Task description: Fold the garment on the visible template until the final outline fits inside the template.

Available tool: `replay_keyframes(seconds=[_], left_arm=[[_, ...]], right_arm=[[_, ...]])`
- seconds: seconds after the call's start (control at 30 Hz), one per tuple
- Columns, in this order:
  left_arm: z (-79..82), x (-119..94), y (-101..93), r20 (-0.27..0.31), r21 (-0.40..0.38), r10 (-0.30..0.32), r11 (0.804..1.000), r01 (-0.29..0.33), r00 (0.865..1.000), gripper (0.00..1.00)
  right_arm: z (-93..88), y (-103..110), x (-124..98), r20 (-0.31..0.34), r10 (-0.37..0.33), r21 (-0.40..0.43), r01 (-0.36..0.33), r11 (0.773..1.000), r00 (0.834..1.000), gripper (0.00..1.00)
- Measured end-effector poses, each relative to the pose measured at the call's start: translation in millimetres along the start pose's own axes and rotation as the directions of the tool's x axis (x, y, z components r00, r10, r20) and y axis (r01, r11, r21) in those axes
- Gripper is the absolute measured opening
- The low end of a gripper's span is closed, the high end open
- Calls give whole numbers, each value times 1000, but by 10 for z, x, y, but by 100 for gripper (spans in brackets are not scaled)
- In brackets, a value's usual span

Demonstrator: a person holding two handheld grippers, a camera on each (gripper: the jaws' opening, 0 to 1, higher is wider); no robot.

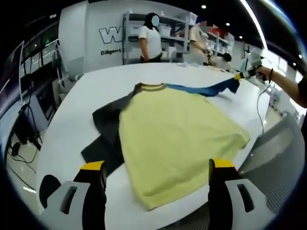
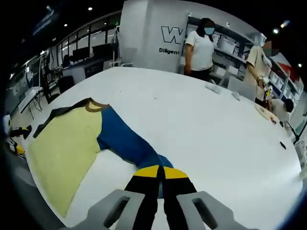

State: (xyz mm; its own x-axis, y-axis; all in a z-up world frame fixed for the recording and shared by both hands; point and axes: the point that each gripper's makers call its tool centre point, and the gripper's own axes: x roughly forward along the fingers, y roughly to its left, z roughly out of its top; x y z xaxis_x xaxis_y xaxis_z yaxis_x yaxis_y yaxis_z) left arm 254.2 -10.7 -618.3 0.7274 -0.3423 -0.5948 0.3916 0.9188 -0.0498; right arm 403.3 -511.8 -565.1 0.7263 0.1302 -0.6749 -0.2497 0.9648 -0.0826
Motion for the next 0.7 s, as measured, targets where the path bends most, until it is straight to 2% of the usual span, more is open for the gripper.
replay_keyframes(seconds=[0.1,0.3,0.57,0.7], left_arm=[[-18,5,-2,-9,-2,-2,1000,2,1000,85],[-31,12,-9,-17,8,-3,1000,3,1000,85],[-65,27,-36,-41,23,-7,1000,8,999,84],[-46,22,-33,-34,26,-2,1000,2,999,84]], right_arm=[[-47,-54,88,-38,14,50,-13,999,999,0],[-40,-196,234,-63,22,85,-16,996,998,0],[-64,-482,495,-101,-8,114,19,993,995,0],[-87,-594,614,-116,-27,108,40,993,993,0]])
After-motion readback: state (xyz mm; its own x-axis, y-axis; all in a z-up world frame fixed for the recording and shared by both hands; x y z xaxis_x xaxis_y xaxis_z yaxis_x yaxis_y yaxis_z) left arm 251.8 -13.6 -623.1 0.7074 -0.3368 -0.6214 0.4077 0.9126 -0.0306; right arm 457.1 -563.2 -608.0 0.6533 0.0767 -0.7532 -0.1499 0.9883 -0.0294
